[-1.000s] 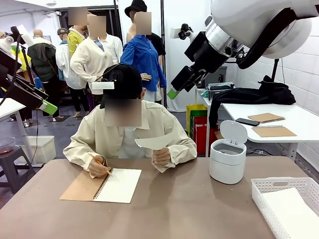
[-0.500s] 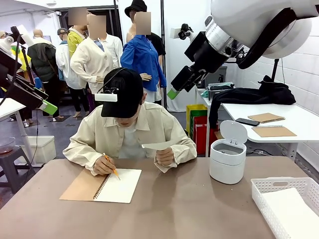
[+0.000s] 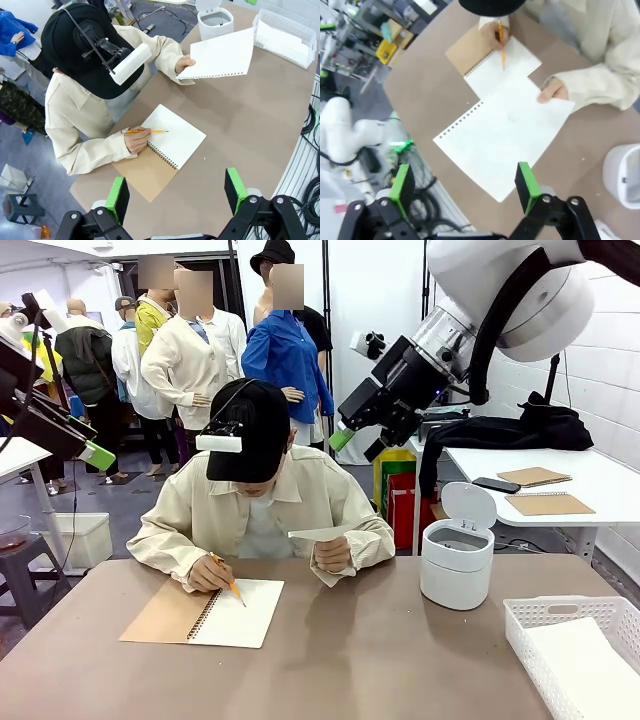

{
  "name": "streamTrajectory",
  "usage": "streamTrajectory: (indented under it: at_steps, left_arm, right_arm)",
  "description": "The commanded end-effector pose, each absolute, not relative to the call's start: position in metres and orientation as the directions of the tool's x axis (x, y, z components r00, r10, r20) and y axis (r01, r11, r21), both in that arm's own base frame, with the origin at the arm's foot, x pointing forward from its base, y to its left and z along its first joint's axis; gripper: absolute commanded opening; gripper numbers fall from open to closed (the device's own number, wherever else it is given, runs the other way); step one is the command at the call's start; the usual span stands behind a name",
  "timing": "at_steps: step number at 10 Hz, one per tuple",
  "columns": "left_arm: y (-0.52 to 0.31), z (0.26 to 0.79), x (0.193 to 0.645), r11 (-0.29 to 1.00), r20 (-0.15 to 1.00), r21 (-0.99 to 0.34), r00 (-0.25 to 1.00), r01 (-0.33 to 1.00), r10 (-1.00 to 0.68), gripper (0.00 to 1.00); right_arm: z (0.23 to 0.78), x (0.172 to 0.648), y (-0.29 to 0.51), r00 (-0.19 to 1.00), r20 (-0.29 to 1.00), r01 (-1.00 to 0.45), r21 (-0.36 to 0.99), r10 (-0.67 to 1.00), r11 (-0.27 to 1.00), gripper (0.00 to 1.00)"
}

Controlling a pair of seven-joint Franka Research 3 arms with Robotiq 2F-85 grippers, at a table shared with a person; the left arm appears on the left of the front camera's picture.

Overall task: Sort the paper based on its condition.
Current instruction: If a person hands you a paper, place it in the Organizing basket , and if it's crumpled, put it in the Trash can.

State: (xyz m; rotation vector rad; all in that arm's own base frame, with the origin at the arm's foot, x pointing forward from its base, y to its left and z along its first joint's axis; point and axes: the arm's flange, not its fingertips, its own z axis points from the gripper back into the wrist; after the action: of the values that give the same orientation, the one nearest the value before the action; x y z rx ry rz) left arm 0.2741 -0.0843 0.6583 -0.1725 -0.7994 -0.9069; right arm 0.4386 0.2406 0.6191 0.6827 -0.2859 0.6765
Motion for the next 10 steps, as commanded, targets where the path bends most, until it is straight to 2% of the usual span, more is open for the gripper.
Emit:
streamTrajectory:
  at_steps: [1,3,5,6,7,9,10]
  left_arm:
    - [-0.084,0.658,0.274,0.625,0.684,0.187,0.357,0.758,-0.636,1.0]
    - [-0.084,0.658,0.274,0.625,0.684,0.187,0.357,0.758,-0.636,1.0]
    - [-0.084,0.658,0.274,0.625,0.684,0.187,0.357,0.758,-0.636,1.0]
    - [-0.084,0.658,0.274,0.625,0.684,0.187,0.357,0.758,-0.636,1.0]
    - [-0.084,0.658,0.274,0.625,0.684,0.187,0.357,0.758,-0.636,1.0]
    - [-0.084,0.658,0.274,0.625,0.684,0.187,0.357,0.758,-0.636,1.0]
    - [-0.084,0.658,0.274,0.625,0.684,0.187,0.357,0.758,-0.636,1.0]
  right_arm:
    - [0.619,0.463,0.234,0.873,0.324,-0.486,0.64,0.364,0.595,1.0]
    - [0.602,0.487,0.219,0.923,0.204,-0.368,0.72,0.328,0.588,1.0]
    - [0.583,0.505,0.215,0.948,0.044,-0.245,0.735,0.316,0.633,1.0]
    - [0.575,0.508,0.216,0.955,0.022,-0.235,0.663,0.296,0.71,1.0]
    - [0.577,0.495,0.206,0.939,0.122,-0.307,0.723,0.323,0.619,1.0]
    - [0.577,0.495,0.206,0.939,0.122,-0.307,0.723,0.323,0.619,1.0]
    - [0.571,0.501,0.207,0.948,0.079,-0.271,0.709,0.308,0.651,1.0]
